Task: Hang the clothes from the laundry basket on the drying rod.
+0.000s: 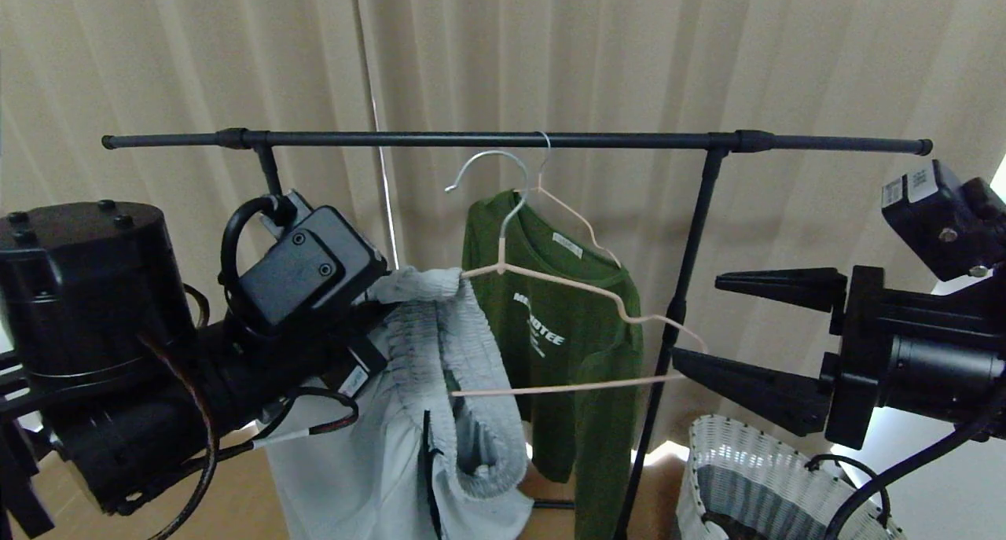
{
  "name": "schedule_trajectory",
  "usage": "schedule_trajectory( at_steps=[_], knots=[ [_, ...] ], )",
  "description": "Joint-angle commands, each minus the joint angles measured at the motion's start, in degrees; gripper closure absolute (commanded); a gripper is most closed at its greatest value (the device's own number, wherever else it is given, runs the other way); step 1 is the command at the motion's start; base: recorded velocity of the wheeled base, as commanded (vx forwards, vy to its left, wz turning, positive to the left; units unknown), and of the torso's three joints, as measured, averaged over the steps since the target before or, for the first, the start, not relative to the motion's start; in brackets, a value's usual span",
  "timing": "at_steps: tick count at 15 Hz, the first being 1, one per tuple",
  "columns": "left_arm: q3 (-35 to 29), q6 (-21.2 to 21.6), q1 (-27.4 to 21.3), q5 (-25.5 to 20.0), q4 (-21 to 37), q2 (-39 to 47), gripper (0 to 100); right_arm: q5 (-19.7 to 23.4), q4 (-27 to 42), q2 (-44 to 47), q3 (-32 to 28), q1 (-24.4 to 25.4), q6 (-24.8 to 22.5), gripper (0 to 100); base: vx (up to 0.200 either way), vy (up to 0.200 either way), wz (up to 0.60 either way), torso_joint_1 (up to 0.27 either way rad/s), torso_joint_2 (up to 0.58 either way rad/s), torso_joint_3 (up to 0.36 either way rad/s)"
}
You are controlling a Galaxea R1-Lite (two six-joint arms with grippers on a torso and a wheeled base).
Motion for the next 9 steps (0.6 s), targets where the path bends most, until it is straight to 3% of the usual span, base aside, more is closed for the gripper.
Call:
schedule_trajectory(
  at_steps=[1,3,7,9],
  knots=[
    [-0.1,-0.9,0.0,2.2,-0.1,-0.8,100,-1.4,0.1,-0.8,0.4,-1.6,0.0,0,0.000,0.000,0.00,0.000,0.00,0.000],
    [0.1,-6.4,-0.1,4.8,0.0,-1.5,100,-5.1,-0.3,-0.8,2.8,-1.5,0.0,0,0.000,0.000,0.00,0.000,0.00,0.000],
    [-1.4,-17.0,-1.5,6.4,-0.1,-2.6,100,-5.0,-0.5,-1.0,6.7,3.3,0.4,0,0.000,0.000,0.00,0.000,0.00,0.000],
    [-2.5,-20.3,-1.8,6.2,-0.2,-2.6,100,-5.0,-0.7,-0.5,8.7,7.0,0.5,0,0.000,0.000,0.00,0.000,0.00,0.000]
  ],
)
